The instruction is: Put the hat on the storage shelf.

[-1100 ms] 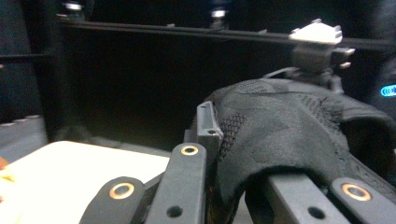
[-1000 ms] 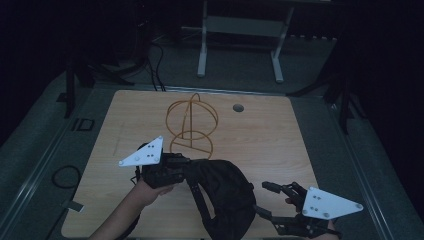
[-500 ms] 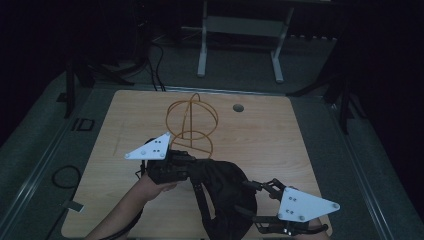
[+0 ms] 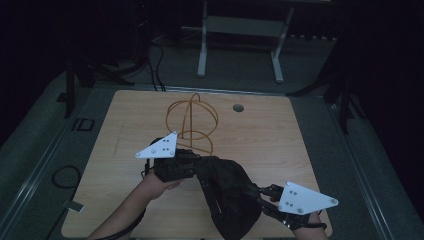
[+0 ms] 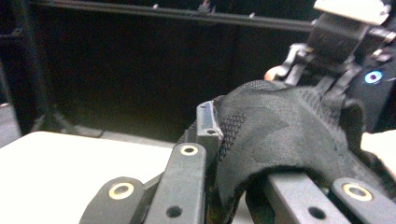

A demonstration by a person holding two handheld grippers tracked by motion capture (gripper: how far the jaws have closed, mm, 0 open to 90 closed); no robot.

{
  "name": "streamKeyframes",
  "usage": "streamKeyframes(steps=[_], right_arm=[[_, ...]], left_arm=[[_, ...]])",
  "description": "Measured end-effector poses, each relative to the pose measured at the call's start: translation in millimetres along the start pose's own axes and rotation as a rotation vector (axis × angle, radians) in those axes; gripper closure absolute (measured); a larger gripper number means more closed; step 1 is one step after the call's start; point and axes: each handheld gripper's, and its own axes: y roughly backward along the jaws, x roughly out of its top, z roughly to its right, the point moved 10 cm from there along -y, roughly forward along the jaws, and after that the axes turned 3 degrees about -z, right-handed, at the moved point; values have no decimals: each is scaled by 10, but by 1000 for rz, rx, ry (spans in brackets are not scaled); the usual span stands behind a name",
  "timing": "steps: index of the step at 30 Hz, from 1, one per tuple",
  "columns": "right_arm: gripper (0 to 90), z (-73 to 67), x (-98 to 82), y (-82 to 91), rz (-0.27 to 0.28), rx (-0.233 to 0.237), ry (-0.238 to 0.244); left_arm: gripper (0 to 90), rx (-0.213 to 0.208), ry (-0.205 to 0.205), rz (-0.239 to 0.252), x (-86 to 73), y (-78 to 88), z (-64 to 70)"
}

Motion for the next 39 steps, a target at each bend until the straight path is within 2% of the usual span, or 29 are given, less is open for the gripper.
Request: streamKeyframes(steps=[2, 4, 5, 6, 7, 8, 9, 13, 14, 15, 17, 21, 25, 27, 29, 31, 35, 36, 37, 39], right_arm=[[882, 12, 1, 11, 6, 1, -8], [881, 33, 5, 24, 9, 0, -23], [882, 45, 9, 35, 13, 2, -27], [882, 60, 14, 48, 20, 1, -41], [882, 78, 15, 63, 22, -5, -47], [882, 100, 16, 82, 27, -15, -52], [882, 100, 16, 82, 27, -15, -52], [881, 189, 6, 164, 39, -40, -80], [881, 208, 2, 183, 40, -44, -84], [881, 275, -10, 225, 43, -68, -100], [881, 291, -12, 239, 46, -72, -107], [881, 397, -21, 310, 57, -110, -133], [881, 493, -30, 357, 59, -144, -144], [881, 559, -28, 384, 64, -164, -155], [881, 661, -8, 425, 72, -196, -164], [881, 685, 0, 434, 74, -201, -165], [881, 821, 54, 478, 93, -241, -178], [881, 864, 74, 482, 98, -253, -182], [880, 888, 86, 481, 98, -257, -184], [881, 979, 133, 467, 98, -275, -186]], left_arm=[[871, 3, 0, -7, -6, -5, -5], [835, 33, -8, -23, -6, -15, -20], [799, 33, -8, -23, -6, -15, -20], [744, 81, -18, -35, 2, -2, -52], [685, 81, -18, -35, 2, -2, -52], [637, 116, -35, -41, 7, 21, -68], [608, 116, -35, -41, 7, 21, -68], [583, 183, -49, -55, 5, 74, -109], [547, 193, -54, -56, 3, 94, -112], [537, 204, -56, -58, -2, 113, -120], [536, 221, -58, -60, -14, 154, -135], [509, 247, -52, -63, -61, 239, -152], [488, 274, -47, -91, -164, 339, -165], [479, 304, -44, -106, -229, 406, -185], [458, 325, -25, -111, -297, 480, -199], [457, 345, -2, -121, -374, 550, -211], [431, 392, 12, -152, -539, 669, -217], [403, 397, 15, -159, -570, 688, -218], [381, 423, 24, -172, -643, 744, -234], [340, 435, 52, -177, -731, 815, -250]])
